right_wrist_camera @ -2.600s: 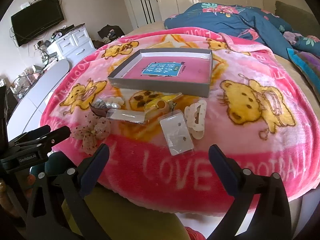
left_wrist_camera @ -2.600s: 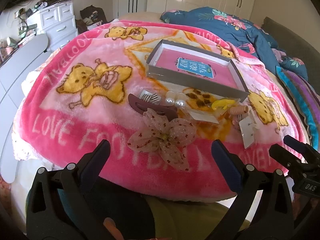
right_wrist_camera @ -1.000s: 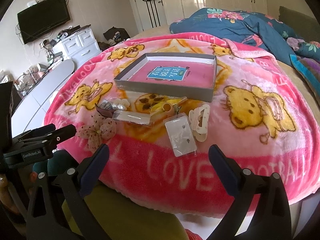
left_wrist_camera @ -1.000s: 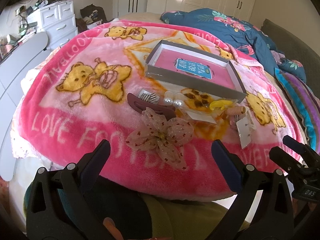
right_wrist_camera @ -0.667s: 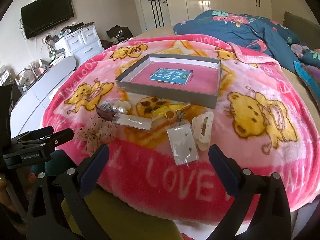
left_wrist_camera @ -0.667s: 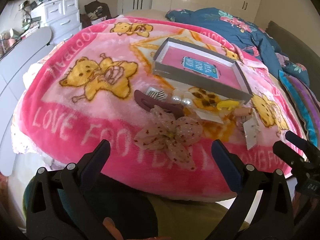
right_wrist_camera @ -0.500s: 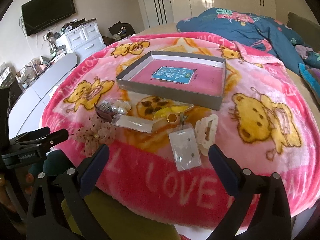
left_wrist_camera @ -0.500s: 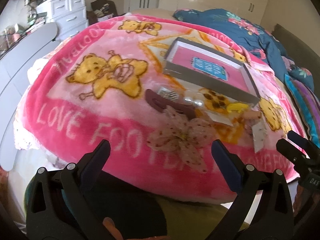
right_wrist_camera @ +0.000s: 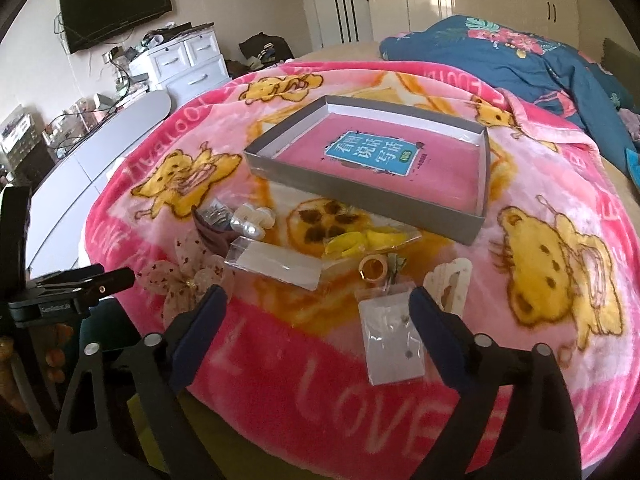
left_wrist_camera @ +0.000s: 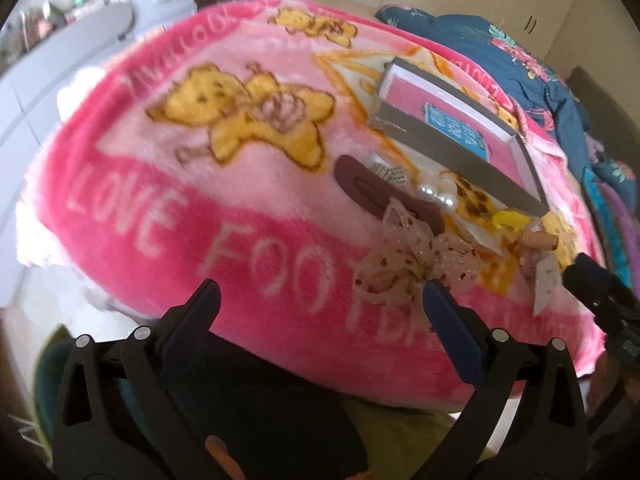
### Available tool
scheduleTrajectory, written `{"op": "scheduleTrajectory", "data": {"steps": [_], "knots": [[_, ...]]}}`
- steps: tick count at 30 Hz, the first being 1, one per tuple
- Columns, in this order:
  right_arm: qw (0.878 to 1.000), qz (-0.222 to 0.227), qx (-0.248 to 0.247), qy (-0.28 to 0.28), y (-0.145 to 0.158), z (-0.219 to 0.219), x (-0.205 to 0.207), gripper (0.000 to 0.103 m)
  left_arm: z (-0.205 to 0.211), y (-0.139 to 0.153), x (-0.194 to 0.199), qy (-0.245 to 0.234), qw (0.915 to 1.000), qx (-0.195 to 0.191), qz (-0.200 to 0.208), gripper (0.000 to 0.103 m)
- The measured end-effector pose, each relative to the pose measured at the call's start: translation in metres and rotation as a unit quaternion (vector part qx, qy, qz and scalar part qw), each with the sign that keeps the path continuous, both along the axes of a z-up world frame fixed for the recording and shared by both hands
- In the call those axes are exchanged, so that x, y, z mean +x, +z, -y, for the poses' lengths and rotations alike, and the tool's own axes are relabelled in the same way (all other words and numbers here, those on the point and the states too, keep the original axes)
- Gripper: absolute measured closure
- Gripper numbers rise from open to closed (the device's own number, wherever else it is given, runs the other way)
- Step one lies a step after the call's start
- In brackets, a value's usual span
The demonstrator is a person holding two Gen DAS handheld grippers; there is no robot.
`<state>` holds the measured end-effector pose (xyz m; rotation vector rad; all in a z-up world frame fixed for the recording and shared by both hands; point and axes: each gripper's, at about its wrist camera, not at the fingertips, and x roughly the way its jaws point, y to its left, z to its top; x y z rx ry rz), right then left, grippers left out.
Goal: Organize jewelry
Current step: 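Grasp the sheer red-dotted bow with the left tool while the right tool grasps the tan coiled hair tie, then carry the bow with the left tool while the right tool carries the hair tie over the grey box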
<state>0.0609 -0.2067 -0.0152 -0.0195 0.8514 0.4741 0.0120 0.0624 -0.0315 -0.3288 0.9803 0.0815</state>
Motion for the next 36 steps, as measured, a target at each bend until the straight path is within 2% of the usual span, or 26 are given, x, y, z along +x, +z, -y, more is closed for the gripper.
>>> {"op": "scheduleTrajectory", "data": {"steps": [2, 6, 9, 13, 15, 17, 18, 20, 23, 29, 36], "knots": [[1.000, -0.001, -0.002, 0.000, -0.003, 0.000, 0.005, 0.022, -0.001, -0.006, 0.003, -0.008, 0.9995, -0.031, -0.001, 0.008], [1.000, -0.015, 0.007, -0.006, -0.012, 0.006, 0.016, 0.039, 0.008, -0.013, 0.010, -0.023, 0.9989, -0.041, -0.001, 0.008], [1.000, -0.016, 0.005, -0.008, -0.017, 0.009, 0.023, 0.051, 0.011, -0.016, 0.016, -0.033, 0.9978, -0.057, 0.002, 0.013], [1.000, -0.019, 0.006, -0.009, -0.023, 0.011, 0.033, 0.069, 0.016, -0.020, 0.022, -0.046, 0.9973, -0.058, 0.001, 0.030], [1.000, -0.018, 0.008, -0.011, -0.024, 0.012, 0.036, 0.074, 0.018, -0.020, 0.023, -0.050, 0.9975, -0.049, 0.006, 0.037], [1.000, -0.014, 0.005, -0.014, -0.025, 0.012, 0.040, 0.081, 0.020, -0.019, 0.025, -0.054, 0.9977, -0.040, 0.010, 0.053], [1.000, -0.014, 0.005, -0.015, -0.026, 0.012, 0.042, 0.081, 0.020, -0.020, 0.025, -0.055, 0.9977, -0.038, 0.011, 0.058], [1.000, -0.009, 0.003, -0.017, -0.026, 0.013, 0.045, 0.084, 0.020, -0.021, 0.026, -0.062, 0.9973, -0.036, 0.014, 0.083], [1.000, -0.003, 0.006, -0.017, -0.024, 0.014, 0.048, 0.086, 0.020, -0.020, 0.024, -0.067, 0.9968, -0.038, 0.020, 0.100], [0.999, 0.001, 0.034, -0.011, -0.013, 0.022, 0.050, 0.086, 0.012, -0.002, 0.016, -0.065, 0.9955, -0.037, 0.058, 0.103], [0.998, 0.010, 0.068, -0.012, 0.007, 0.032, 0.053, 0.086, -0.012, 0.022, 0.015, -0.035, 0.9945, -0.041, 0.090, 0.103]]}}
